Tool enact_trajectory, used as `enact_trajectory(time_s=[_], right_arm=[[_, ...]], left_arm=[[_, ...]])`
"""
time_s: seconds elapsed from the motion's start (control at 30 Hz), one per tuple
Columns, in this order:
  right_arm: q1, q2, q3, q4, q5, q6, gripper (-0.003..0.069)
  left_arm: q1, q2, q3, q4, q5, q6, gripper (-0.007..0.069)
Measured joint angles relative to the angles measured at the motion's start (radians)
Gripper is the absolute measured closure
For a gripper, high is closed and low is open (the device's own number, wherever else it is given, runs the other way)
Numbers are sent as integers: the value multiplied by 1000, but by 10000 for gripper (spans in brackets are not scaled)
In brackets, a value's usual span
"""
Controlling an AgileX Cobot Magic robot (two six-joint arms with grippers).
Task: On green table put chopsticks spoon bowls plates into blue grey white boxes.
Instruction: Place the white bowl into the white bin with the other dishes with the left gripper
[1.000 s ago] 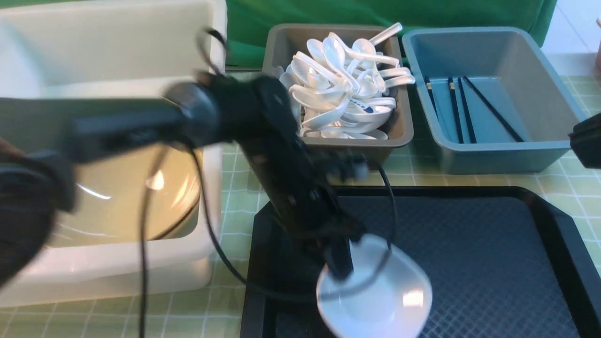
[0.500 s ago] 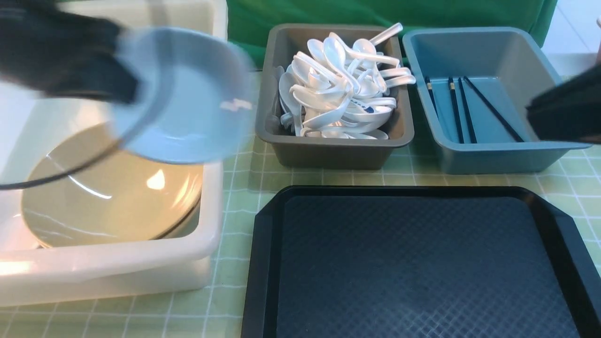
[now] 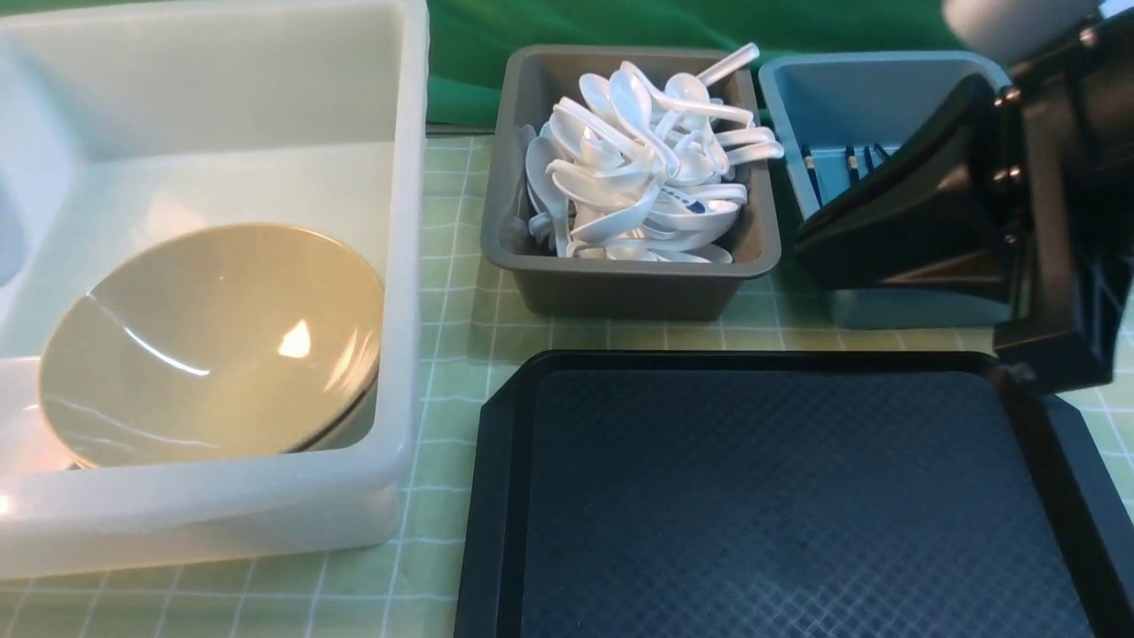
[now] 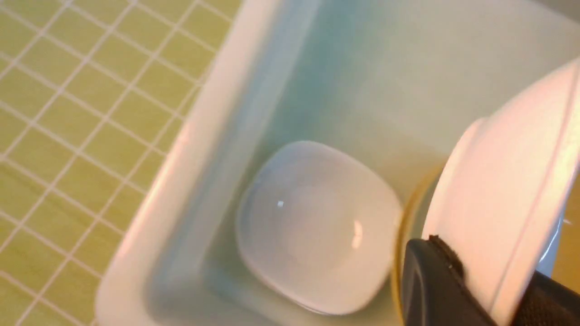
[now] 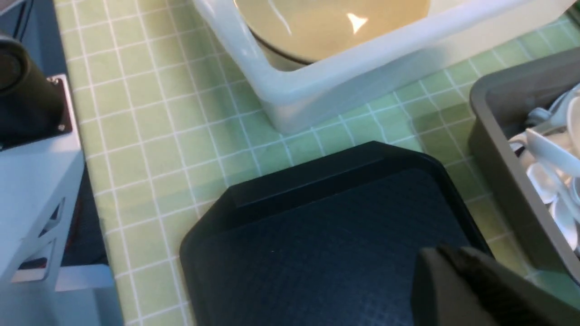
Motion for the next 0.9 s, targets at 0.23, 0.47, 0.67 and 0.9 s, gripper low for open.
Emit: enact_trajectory(time_s=[0.23,0.47,0.67,0.9], right_arm=[[0,1,0,0,-1,-61,611],[0,1,1,1,-68,-78,602],[0,3,1,1,-112,-102,596],[0,3,1,1,-128,-104,588]], left_arm=[[119,236,-115,-20,53,-19,610],[130,375,-37,-47,50,-19,610],[129,389,45,-76,7,-18,610],[100,390,74,-84,-11,-23,585]])
